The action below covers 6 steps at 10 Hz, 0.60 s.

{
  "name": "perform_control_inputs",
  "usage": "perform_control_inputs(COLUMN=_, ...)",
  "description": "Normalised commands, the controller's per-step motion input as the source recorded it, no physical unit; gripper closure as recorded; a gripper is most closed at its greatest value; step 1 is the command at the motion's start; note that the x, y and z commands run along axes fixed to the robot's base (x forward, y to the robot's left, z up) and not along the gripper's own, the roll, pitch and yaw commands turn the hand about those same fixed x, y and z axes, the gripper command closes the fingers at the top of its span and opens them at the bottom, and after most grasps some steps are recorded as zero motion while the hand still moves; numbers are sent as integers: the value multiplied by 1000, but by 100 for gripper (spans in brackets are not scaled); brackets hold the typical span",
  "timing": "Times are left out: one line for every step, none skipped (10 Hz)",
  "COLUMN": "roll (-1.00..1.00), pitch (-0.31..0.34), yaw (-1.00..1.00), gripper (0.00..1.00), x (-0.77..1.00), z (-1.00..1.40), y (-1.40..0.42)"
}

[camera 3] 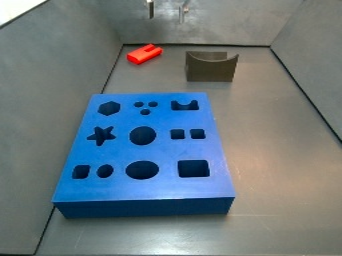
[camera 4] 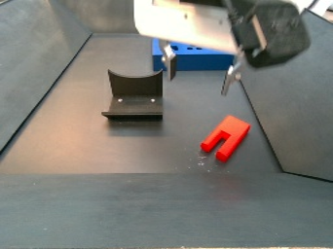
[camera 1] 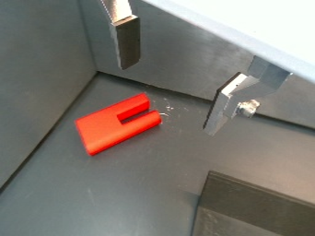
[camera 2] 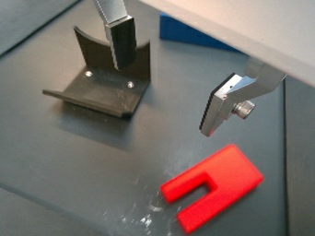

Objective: Pick up the square-circle object. Move up. Place the square-circle object on the fixture. Regrasp the square-circle object. Move to above the board. Insert the square-circle object.
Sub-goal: Pick up the square-circle object.

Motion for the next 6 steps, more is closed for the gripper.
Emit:
perform_control_inputs(roll=-77, pitch=-110, yaw=-531, gripper=0, x=-17, z=-409, y=323)
perform_control_inputs(roll=-77, pitch=-124, yaw=-543, gripper=0, x=-103, z=-357, y=283)
perform_control_inputs(roll=-71, pitch=-137, yaw=-480, gripper=0, x=-189, z=-357, y=243)
perform_control_inputs(roll=-51, pitch=-110, yaw=-369, gripper=0, x=-226, z=-331, y=231)
perform_control_inputs(roll=-54, pitch=-141, yaw=-400, gripper=0, x=-323, z=-309, y=171)
perform_control_inputs(roll=-60, pitch=-196, yaw=-406, gripper=0, x=-406, z=-334, y=151)
